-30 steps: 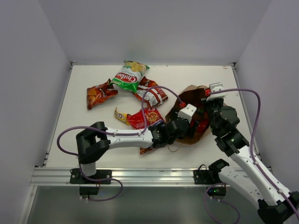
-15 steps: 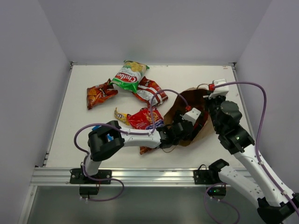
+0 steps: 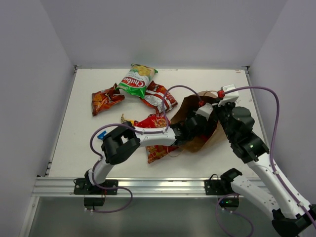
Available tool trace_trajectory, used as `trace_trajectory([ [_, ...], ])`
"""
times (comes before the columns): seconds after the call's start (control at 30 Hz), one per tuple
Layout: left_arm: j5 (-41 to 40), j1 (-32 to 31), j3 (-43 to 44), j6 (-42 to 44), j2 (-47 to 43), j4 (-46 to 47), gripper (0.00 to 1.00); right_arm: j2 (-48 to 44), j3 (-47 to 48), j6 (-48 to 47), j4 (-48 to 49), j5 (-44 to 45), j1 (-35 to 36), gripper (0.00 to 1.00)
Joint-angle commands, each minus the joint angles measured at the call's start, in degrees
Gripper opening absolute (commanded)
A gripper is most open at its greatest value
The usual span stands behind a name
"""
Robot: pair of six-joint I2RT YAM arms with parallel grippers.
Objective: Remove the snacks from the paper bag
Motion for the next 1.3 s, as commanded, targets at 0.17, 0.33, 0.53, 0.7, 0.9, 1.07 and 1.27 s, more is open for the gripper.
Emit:
trace_trajectory([
  [0.17, 1.8, 2.0, 6.8, -1.2, 6.0, -3.3, 0.82, -0.1, 1.8, 3.3, 0.6, -4.6, 0.2, 0.00],
  [0.33, 3.3, 2.9, 7.1, -2.6, 7.4, -3.9, 0.56, -0.3, 1.2, 3.5, 1.1, -4.8, 0.1, 0.00],
  [0.53, 2.8, 3.0, 3.0, -2.3, 2.7, -1.4, 0.00, -0.6, 0.0, 2.8, 1.8, -2.8, 0.2, 0.00],
  [0.7, 3.2, 3.0, 1.6, -1.8, -1.3, -0.9, 0.00, -0.4, -0.9, 2.8, 2.4, -1.9, 0.2, 0.00],
  [0.9, 3.5, 3.0, -2.4, -1.9, -9.6, -2.6, 0.00, -0.4, -1.4, 1.8, 2.6, 1.6, 0.1, 0.00],
  [1.07, 4.4, 3.0, -4.4, -1.6, -18.3, -5.7, 0.00, 0.6, -2.1, 1.5, 3.0, 5.2, 0.1, 0.00],
  [1.27, 9.0, 3.0, -4.7, -2.9, -27.6, -10.7, 0.00, 1.4, -3.1, 1.0, 3.4, 8.3, 0.1, 0.00],
])
